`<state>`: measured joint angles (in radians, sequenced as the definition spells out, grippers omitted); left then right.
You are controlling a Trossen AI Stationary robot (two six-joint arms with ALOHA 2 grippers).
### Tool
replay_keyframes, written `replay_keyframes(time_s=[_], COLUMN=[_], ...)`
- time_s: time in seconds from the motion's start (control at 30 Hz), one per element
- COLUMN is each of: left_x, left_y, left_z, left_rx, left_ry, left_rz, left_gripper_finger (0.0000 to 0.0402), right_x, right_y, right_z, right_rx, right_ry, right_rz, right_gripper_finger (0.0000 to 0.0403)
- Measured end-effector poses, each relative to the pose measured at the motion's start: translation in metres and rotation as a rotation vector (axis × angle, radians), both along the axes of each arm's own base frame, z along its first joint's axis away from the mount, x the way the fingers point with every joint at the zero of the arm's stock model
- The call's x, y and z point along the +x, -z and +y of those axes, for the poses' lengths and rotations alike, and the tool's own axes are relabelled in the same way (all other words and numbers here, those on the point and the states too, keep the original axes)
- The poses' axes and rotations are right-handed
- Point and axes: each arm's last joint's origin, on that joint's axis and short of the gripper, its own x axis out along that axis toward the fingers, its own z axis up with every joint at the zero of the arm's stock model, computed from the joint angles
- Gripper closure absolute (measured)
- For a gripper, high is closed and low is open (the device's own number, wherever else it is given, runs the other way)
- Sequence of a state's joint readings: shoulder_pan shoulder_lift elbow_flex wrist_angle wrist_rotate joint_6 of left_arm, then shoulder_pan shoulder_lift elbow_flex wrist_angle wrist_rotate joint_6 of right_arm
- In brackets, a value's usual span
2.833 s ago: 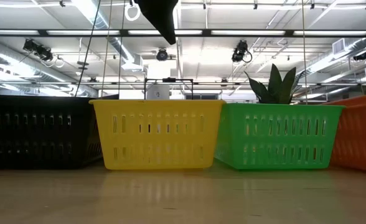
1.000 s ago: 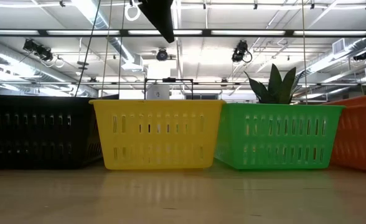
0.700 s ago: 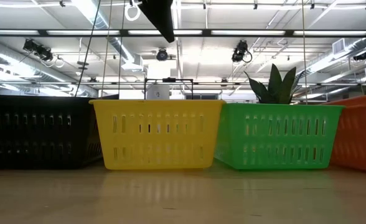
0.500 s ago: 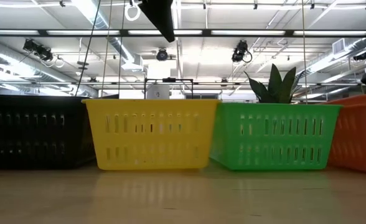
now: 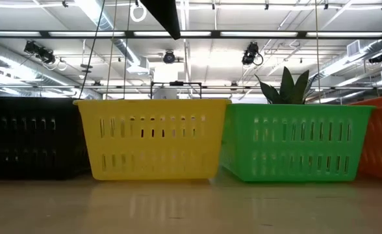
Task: Stack baskets by color
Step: Stack the top orange bin on top of the orange bin, then stack the top green bin on top of the green bin
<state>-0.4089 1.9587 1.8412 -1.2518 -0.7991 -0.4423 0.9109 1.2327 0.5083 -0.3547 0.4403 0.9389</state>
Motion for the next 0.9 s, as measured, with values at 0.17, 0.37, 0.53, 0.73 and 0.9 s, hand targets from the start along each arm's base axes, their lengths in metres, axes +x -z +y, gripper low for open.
replay_keyframes(time_s=[0.17,0.37,0.53,0.73,0.9], left_x=[-0.004,-0.008,-0.008,-0.008,-0.008], left_y=[0.0,0.0,0.0,0.0,0.0], left_z=[-0.012,-0.02,-0.02,-0.02,-0.02], left_rx=[-0.006,-0.012,-0.014,-0.021,-0.034], left_ry=[0.026,0.037,0.035,0.023,0.004], left_rz=[-0.01,-0.019,-0.021,-0.031,-0.048], left_gripper_finger=[0.0365,0.0372,0.0378,0.0377,0.0382], right_x=[0.001,0.001,0.0,-0.011,-0.025], right_y=[-0.001,-0.001,-0.002,-0.016,-0.033], right_z=[0.001,0.002,0.003,-0.003,-0.012], right_rx=[0.017,0.037,0.062,0.085,0.098], right_ry=[-0.003,-0.012,-0.031,-0.059,-0.108], right_rz=[-0.004,0.001,0.024,0.008,-0.033], right_gripper_finger=[0.0399,0.0399,0.0399,0.0397,0.039])
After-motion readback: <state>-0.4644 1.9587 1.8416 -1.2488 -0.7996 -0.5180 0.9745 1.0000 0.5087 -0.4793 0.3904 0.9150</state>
